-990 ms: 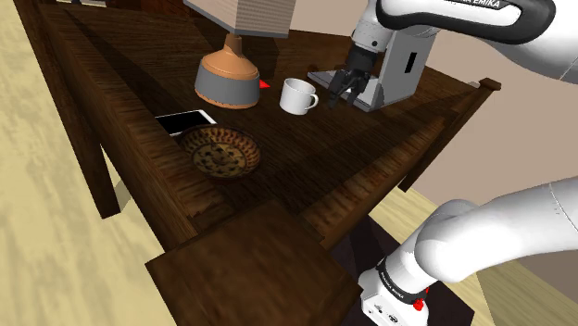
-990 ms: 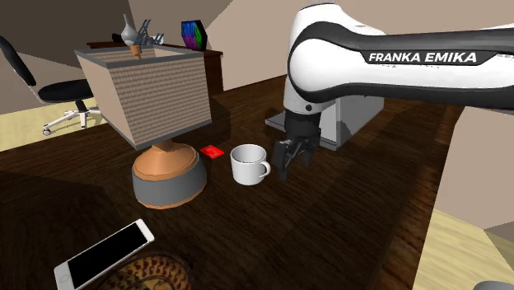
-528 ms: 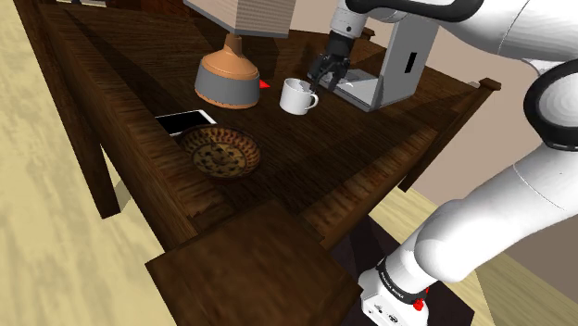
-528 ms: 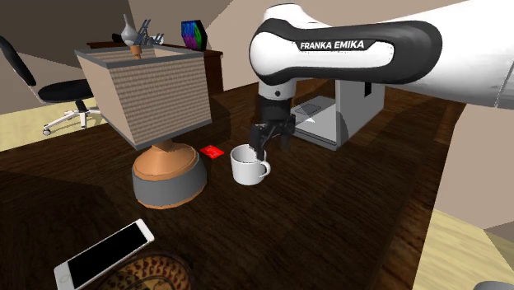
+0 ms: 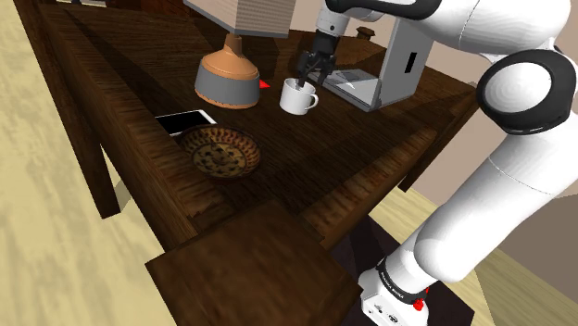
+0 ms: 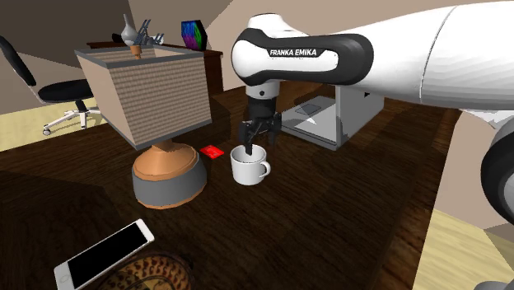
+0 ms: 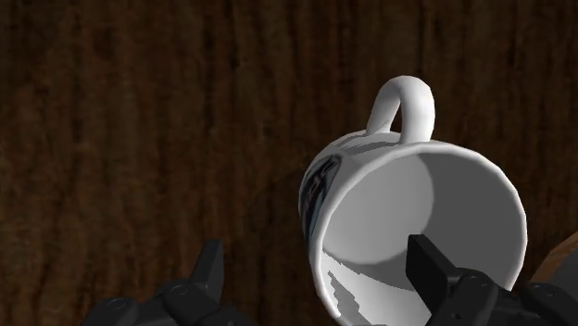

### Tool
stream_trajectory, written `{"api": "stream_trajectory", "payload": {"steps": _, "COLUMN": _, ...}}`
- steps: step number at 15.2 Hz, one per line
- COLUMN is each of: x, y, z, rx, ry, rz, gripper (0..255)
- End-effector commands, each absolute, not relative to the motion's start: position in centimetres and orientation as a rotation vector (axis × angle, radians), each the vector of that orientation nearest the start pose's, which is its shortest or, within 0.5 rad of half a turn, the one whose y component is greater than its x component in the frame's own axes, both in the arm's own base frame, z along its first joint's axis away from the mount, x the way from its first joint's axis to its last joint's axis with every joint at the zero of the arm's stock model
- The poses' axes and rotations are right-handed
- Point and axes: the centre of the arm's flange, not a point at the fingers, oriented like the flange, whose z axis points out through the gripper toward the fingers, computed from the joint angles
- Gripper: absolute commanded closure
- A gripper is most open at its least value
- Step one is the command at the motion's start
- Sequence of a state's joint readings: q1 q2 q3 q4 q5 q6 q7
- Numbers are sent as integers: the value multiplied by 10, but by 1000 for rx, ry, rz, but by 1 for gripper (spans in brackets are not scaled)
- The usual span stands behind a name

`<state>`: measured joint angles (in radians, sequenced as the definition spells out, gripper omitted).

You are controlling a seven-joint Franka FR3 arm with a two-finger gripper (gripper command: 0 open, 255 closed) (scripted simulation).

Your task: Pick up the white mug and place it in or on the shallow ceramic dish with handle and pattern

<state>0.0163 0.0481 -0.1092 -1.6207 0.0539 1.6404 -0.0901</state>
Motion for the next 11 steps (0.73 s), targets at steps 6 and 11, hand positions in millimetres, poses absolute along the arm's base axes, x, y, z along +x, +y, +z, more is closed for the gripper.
{"api": "stream_trajectory", "payload": {"steps": 6, "x": 571, "y": -44, "z": 556, "rx": -3091, "ry": 11, "rz": 36, "gripper": 0}}
{"api": "stream_trajectory", "payload": {"steps": 11, "x": 571, "y": -44, "z": 556, "rx": -3091, "ry": 11, "rz": 36, "gripper": 0}}
